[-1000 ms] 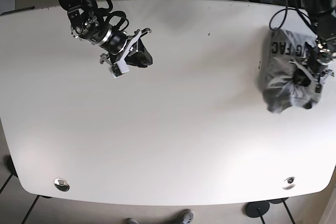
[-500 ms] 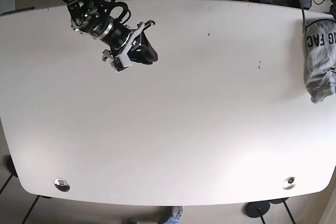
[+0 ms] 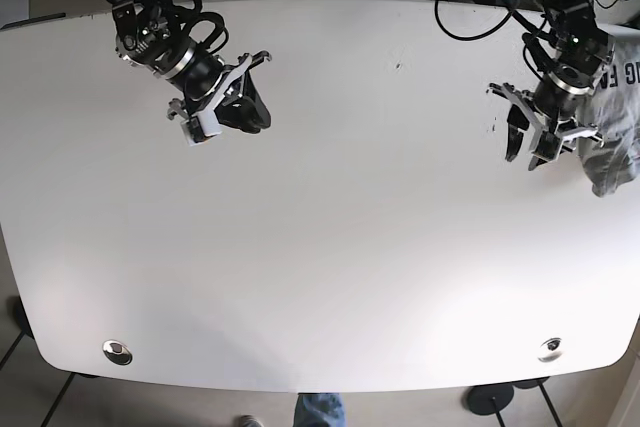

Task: Fold the T-shirt properly
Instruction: 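Raise both grippers open above the crumpled navy shirt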

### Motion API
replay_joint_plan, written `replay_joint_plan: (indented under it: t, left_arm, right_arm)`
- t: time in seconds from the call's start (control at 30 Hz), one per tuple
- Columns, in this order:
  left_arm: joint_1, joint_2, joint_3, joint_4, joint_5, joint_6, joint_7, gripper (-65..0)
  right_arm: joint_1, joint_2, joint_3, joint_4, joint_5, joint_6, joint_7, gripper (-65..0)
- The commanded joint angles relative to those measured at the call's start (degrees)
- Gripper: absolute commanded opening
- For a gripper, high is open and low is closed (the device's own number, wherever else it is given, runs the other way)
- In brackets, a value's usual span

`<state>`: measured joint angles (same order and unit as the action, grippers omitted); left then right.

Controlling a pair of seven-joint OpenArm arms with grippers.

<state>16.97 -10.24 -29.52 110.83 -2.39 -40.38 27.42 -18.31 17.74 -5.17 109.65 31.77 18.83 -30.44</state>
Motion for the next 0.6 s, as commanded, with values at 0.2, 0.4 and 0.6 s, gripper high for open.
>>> replay_joint_plan:
  t: [0.2, 0.4, 0.6]
  left_arm:
    - [5.49, 10.55, 7.58, 2.89, 8.85, 0.38, -7.51, -45.4]
    - [6.72, 19.24, 9.61, 2.80, 17.03, 4.64, -13.22, -44.9]
    - [6.90, 19.24, 13.21, 2.62, 16.94, 14.31, -13.22, -44.6]
  right_arm:
    - [-1.87, 0.33, 8.73, -1.03, 0.63, 0.29, 1.64, -56.4]
    - [-4.24, 0.33, 10.31, -1.56, 0.63, 0.73, 1.73, -56.4]
    - [-3.72, 0.33, 10.05, -1.47, 0.71, 0.73, 1.73, -55.6]
